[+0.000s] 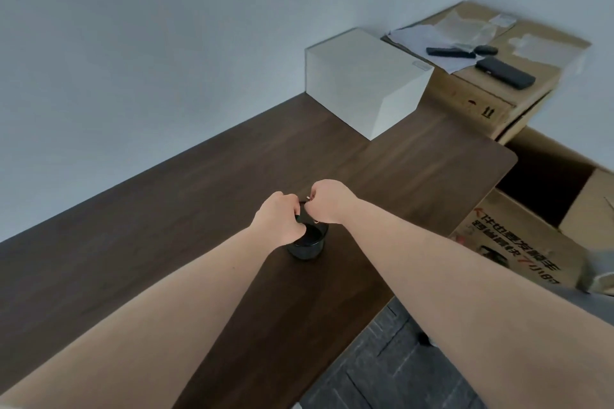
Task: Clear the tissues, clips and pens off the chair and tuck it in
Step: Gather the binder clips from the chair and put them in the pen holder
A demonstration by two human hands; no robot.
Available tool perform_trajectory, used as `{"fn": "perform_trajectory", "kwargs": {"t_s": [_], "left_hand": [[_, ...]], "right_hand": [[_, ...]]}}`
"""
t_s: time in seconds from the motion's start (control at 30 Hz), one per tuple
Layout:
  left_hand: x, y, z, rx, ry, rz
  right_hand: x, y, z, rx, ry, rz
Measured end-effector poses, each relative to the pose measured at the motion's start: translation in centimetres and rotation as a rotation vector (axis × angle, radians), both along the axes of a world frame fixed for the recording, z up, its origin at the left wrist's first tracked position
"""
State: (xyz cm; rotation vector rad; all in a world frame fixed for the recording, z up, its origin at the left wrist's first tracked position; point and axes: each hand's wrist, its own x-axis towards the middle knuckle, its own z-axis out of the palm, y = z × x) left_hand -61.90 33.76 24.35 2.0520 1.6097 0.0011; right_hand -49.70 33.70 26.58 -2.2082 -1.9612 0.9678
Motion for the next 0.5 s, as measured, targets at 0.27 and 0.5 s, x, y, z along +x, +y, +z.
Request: {"fn": "perform_trajectory", "kwargs": {"t_s": [0.27, 0.5], "left_hand": [[0.2, 1.2, -1.1, 0.012, -0.013, -0.058], [0.3, 1.3, -3.0, 0.002, -0.012, -0.076]], "right_hand": [[-1.7, 0.9, -1.4, -0.072, -0.108, 0.001], [-2.0, 0.8, -2.1, -0.065, -0.16, 0.019]]}}
